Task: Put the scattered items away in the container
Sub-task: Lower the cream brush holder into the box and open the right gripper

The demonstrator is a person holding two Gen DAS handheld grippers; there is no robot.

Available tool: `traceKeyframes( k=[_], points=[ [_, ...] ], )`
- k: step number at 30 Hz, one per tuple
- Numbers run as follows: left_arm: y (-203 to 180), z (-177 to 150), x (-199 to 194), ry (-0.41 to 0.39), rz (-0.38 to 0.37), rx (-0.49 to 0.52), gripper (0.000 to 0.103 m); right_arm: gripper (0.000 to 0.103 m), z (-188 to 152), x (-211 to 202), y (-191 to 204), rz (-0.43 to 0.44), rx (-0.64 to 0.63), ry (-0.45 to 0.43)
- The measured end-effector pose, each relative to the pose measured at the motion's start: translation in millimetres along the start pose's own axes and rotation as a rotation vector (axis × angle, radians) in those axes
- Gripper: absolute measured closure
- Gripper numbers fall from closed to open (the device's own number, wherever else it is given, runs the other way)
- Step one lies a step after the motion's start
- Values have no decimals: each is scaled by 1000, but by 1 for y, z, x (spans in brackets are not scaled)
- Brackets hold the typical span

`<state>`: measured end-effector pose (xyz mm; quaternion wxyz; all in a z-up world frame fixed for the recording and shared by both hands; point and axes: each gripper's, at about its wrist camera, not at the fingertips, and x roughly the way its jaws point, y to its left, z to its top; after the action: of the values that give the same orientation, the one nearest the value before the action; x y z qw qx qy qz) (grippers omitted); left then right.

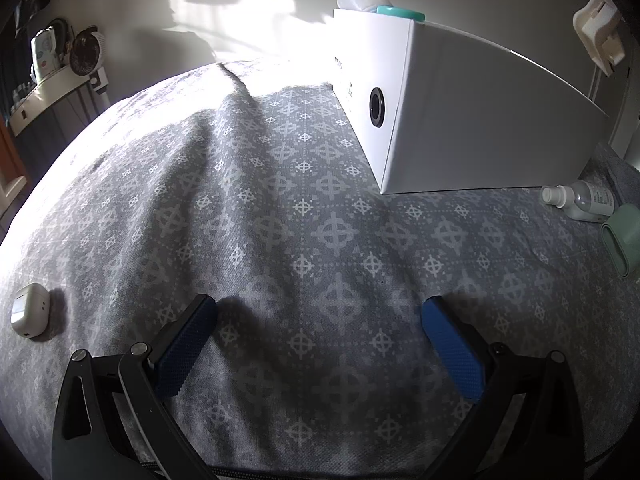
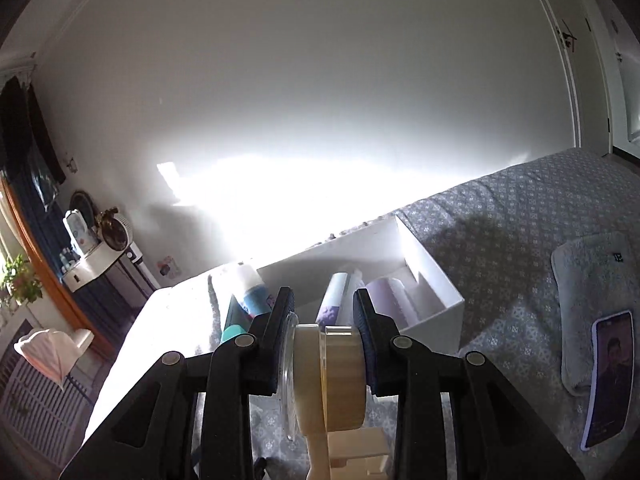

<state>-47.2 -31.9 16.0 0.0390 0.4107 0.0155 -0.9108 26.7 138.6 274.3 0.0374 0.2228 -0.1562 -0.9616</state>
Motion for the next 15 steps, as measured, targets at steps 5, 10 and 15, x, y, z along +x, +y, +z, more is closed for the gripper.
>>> traceKeyframes(
  k=[5,10,15],
  points=[
    [1,0,0,-2,-1,0,0,76,33,67,28,-64,-80,-1],
    [1,1,1,-6,-2,-1,0,76,10,130,47,-139,-185,130],
    [1,1,1,-5,-2,-1,0,70,-34,143,84,-111,-319,226]
  ],
)
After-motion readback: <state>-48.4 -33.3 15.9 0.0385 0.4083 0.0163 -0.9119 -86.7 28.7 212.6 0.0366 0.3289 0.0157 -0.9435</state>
